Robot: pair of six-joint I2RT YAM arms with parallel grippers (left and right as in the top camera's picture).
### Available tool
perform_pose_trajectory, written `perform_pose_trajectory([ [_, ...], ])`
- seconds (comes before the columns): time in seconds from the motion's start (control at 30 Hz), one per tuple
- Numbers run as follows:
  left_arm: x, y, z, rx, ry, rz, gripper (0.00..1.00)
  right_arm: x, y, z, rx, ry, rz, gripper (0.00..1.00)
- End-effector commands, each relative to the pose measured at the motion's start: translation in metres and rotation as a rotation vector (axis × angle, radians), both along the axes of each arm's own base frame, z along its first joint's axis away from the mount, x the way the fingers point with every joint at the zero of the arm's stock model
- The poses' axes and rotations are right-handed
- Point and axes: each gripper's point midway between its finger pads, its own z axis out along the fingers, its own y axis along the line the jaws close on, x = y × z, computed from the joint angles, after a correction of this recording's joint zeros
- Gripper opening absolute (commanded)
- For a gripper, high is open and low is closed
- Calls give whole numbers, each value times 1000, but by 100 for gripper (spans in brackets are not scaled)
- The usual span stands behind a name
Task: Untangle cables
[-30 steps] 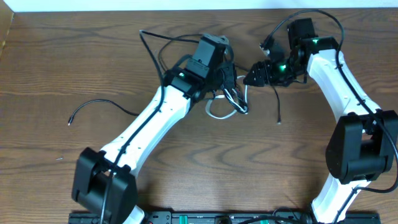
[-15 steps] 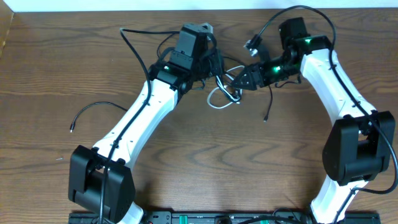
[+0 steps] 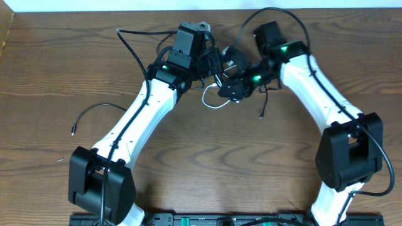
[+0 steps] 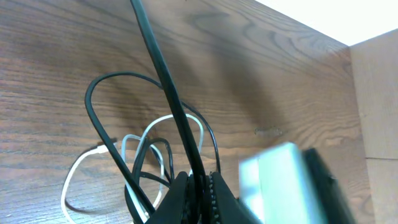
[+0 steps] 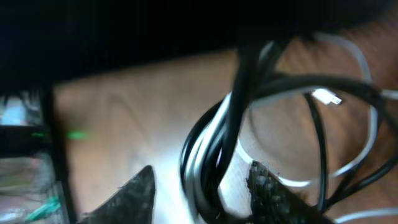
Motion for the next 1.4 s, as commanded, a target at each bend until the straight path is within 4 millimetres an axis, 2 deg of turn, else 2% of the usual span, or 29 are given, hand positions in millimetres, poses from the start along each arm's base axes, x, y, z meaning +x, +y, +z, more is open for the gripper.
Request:
perform_pose_trajectory([
  [0.0, 3, -1, 7, -16, -10, 4, 7, 10, -10, -17, -134, -26, -104, 33],
  [0.13, 4, 1, 7, -15, -10, 8, 7, 19, -11, -21, -160, -26, -181, 1],
  [0.27, 13, 18, 7, -15, -10, 47, 7, 23, -18, -10, -140, 7, -266, 1],
  [0.43, 27, 53, 6, -11, -3, 125, 8, 28, -45, 26, -106, -8, -369, 1],
  [0.47, 30, 64, 4, -9, 5, 146, 7, 32, -56, 35, -95, -9, -421, 1],
  [0.57, 33, 81, 0, -2, 26, 181, 8, 43, -87, 49, -70, 17, -558, 1],
  [0.83, 31, 87, -3, 11, 41, 187, 7, 52, -140, 38, -111, 89, -740, 1],
  [0.93, 32, 90, -4, 16, 40, 190, 7, 59, -182, 28, -209, 122, -962, 1],
  [1.03, 33, 98, -6, 21, 49, 204, 8, 55, -241, 13, -357, 148, -1232, 1],
  [1.1, 32, 106, -8, 25, 66, 218, 7, 50, -264, 2, -429, 152, -1297, 1],
  [1.17, 30, 113, -12, 31, 86, 232, 8, 46, -268, -10, -451, 181, -1300, 1],
  [1.2, 28, 116, -14, 35, 98, 237, 8, 43, -263, -20, -446, 214, -1277, 1],
  [1.27, 27, 116, -15, 44, 102, 226, 7, 44, -243, -30, -395, 239, -1160, 1],
  [1.3, 26, 114, -15, 43, 99, 211, 7, 46, -226, -33, -340, 241, -1063, 1],
  [1.37, 25, 110, -14, 29, 100, 194, 7, 49, -199, -27, -238, 223, -909, 1],
])
